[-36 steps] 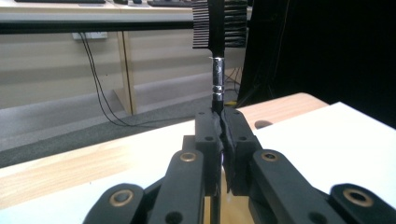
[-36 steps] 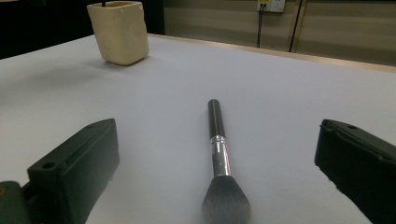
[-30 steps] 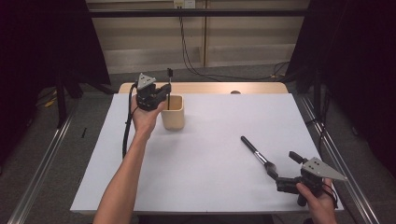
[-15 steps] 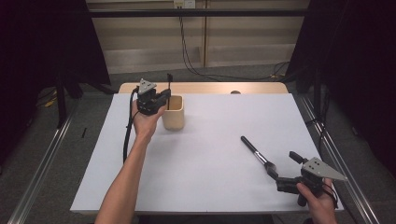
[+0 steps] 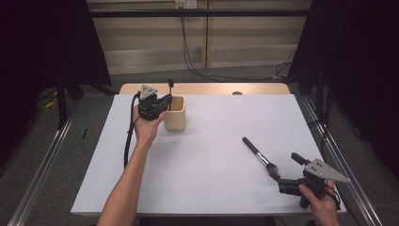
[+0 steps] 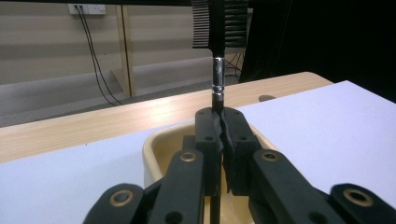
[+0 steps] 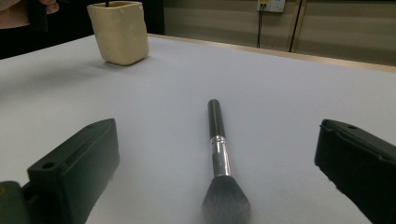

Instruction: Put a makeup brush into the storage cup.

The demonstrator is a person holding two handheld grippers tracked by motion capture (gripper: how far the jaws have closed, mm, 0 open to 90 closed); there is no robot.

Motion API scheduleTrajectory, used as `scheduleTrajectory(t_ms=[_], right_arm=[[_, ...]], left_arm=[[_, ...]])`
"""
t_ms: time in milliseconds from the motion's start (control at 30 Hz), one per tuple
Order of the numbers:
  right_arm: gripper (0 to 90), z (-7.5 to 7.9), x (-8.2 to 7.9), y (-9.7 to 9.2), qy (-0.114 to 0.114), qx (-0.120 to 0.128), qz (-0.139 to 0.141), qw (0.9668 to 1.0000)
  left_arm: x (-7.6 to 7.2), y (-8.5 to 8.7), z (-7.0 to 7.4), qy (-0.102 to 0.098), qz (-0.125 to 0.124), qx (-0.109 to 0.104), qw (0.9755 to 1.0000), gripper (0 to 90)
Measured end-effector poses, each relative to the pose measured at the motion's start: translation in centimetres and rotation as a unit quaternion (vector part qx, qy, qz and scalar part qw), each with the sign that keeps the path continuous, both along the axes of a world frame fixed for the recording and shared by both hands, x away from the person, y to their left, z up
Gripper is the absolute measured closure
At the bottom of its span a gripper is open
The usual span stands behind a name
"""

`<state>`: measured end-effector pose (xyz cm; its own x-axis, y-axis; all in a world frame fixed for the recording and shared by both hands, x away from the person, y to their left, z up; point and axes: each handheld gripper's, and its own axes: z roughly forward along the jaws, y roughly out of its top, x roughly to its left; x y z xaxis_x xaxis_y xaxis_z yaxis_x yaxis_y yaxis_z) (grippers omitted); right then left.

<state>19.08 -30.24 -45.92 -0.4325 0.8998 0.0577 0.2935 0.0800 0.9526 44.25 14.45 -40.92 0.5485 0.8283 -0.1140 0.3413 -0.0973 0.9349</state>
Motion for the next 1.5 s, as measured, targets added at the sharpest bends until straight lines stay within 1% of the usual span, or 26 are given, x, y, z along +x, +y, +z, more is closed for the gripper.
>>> scheduleTrajectory(t_ms=[33,100,133,233,300,367,400,467,533,567,600,633,667,733,800,867,900,967,1033,1100,1167,1233,1333,1400,1467,1500], right_arm=[[0.0,0.0,0.0,0.0,0.000,0.000,0.000,1.0000],[0.0,0.0,0.0,0.0,0.000,-0.001,0.001,1.0000],[0.0,0.0,0.0,0.0,0.000,0.000,0.000,1.0000],[0.0,0.0,0.0,0.0,0.000,0.000,0.001,1.0000],[0.0,0.0,0.0,0.0,0.000,-0.001,0.001,1.0000],[0.0,0.0,0.0,0.0,0.000,0.000,0.000,1.0000],[0.0,0.0,0.0,0.0,0.000,0.000,0.000,1.0000],[0.0,0.0,0.0,0.0,0.000,0.000,0.000,1.0000],[0.0,0.0,0.0,0.0,0.000,-0.001,0.000,1.0000],[0.0,0.0,0.0,0.0,0.000,-0.001,0.000,1.0000],[0.0,0.0,0.0,0.0,0.000,-0.001,0.001,1.0000],[0.0,0.0,0.0,0.0,0.000,-0.001,0.001,1.0000],[0.0,0.0,0.0,0.0,0.000,-0.001,0.001,1.0000],[0.0,0.0,0.0,0.0,0.000,0.000,0.001,1.0000],[0.0,0.0,0.0,0.0,0.000,0.000,0.002,1.0000],[0.0,0.0,0.0,0.0,0.000,0.000,0.002,1.0000],[0.0,0.0,0.0,0.0,0.000,0.000,0.002,1.0000],[0.0,0.0,0.0,0.0,0.000,0.000,0.002,1.0000],[0.0,0.0,0.0,0.0,0.000,0.000,0.002,1.0000],[0.0,0.0,0.0,0.0,-0.001,0.000,0.001,1.0000],[0.0,0.0,0.0,0.0,0.000,0.000,0.000,1.0000],[0.0,0.0,0.0,0.0,0.000,0.000,0.000,1.0000],[0.0,0.0,0.0,0.0,0.000,0.001,-0.001,1.0000],[0.0,0.0,0.0,0.0,0.000,0.001,-0.001,1.0000],[0.0,0.0,0.0,0.0,0.000,0.001,-0.001,1.0000],[0.0,0.0,0.1,0.0,0.000,0.001,-0.001,1.0000]], left_arm=[[0.0,0.0,-0.1,0.000,0.000,0.000,1.0000,86.1],[0.0,0.0,-0.2,0.001,0.001,0.006,1.0000,86.0],[-0.1,0.0,-0.3,0.002,0.003,0.003,1.0000,86.0],[0.0,0.1,-0.3,0.005,0.003,0.004,1.0000,86.0],[0.0,0.1,-0.3,0.005,0.003,0.008,1.0000,86.0],[0.0,0.1,-0.3,0.006,0.004,0.005,1.0000,86.0],[0.0,0.1,-0.4,0.009,0.005,0.005,0.9999,85.9],[0.0,0.1,-0.4,0.013,0.006,0.011,0.9998,85.8],[0.0,0.0,-0.4,0.017,0.004,0.009,0.9998,85.3],[0.0,0.0,-0.5,0.018,0.004,0.009,0.9998,84.8],[0.0,0.0,-0.4,0.022,0.004,0.009,0.9997,82.0],[0.0,0.0,-0.5,0.023,0.004,0.007,0.9997,76.8],[0.0,0.0,-0.5,0.020,0.000,0.005,0.9998,75.4],[-0.1,0.0,-0.4,0.020,-0.002,0.002,0.9998,76.1],[-0.1,0.1,-0.3,0.021,-0.002,0.001,0.9998,70.0],[-0.1,0.2,-0.3,0.025,-0.002,0.001,0.9997,66.6],[-0.1,0.3,-0.3,0.031,-0.002,0.002,0.9995,64.4],[-0.2,0.5,-0.2,0.039,-0.004,-0.003,0.9992,62.9],[-0.4,0.5,-0.1,0.038,-0.003,0.004,0.9993,54.7],[-0.6,0.7,0.1,0.036,0.002,0.002,0.9994,43.7],[-0.9,0.9,0.2,0.036,0.009,0.000,0.9993,34.9],[-1.1,1.1,0.2,0.041,0.016,-0.004,0.9990,24.7],[-1.4,1.3,0.1,0.042,0.021,-0.004,0.9989,15.5],[-1.7,1.5,0.2,0.037,0.015,-0.004,0.9992,11.5],[-2.0,1.6,0.3,0.041,0.008,-0.009,0.9991,7.3],[-2.1,1.8,0.3,0.035,0.001,-0.007,0.9994,6.1]])
